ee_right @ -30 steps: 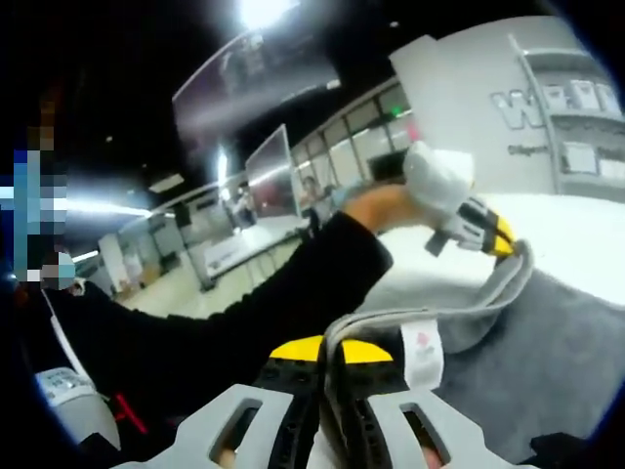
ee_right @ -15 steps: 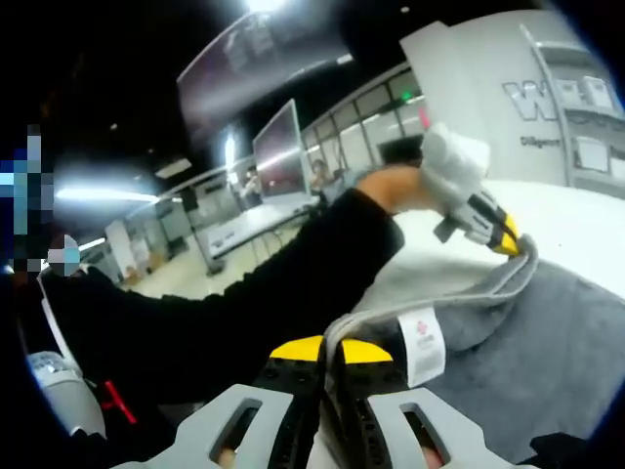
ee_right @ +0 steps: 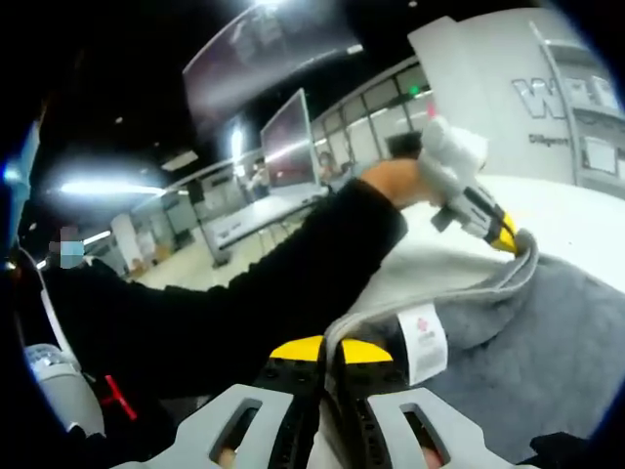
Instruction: Open the folded towel by lifting each exposed corner and separating the folded layers until the towel lies flat within the target outline without major curled edges
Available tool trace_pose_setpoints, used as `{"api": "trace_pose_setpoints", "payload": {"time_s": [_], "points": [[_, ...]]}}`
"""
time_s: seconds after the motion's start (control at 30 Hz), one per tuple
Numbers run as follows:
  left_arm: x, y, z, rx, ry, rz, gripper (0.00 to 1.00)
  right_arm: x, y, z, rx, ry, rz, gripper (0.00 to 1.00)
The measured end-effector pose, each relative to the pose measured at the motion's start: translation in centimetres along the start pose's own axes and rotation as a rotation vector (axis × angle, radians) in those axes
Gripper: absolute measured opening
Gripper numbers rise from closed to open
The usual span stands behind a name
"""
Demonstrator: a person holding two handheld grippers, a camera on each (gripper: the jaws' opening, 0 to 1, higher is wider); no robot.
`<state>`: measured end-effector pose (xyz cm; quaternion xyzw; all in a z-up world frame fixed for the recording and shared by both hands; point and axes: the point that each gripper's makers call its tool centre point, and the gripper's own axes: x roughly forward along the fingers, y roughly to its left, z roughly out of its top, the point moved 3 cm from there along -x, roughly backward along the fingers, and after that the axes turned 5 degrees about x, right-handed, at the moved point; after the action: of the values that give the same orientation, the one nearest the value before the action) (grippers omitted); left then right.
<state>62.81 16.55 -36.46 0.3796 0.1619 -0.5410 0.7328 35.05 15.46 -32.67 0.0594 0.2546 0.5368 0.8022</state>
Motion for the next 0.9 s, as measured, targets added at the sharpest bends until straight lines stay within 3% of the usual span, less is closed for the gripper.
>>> {"api": "trace_pose_setpoints", "payload": {"time_s": [0.4, 0.67, 0.9], "points": [[-2.7, -0.2, -2.4, -0.093, 0.063, -0.002, 0.06, 0.5, 1.9, -0.9, -0.056, 0.05, 0.061, 0.0], [-3.4, 0.2, -4.1, -0.084, 0.138, 0.044, 0.04, 1.2, 2.5, -1.0, -0.06, 0.057, 0.066, 0.0], [-4.2, -1.0, -3.9, -0.064, 0.111, 0.058, 0.03, 2.2, 2.7, -0.8, -0.066, 0.064, 0.074, 0.0]]}}
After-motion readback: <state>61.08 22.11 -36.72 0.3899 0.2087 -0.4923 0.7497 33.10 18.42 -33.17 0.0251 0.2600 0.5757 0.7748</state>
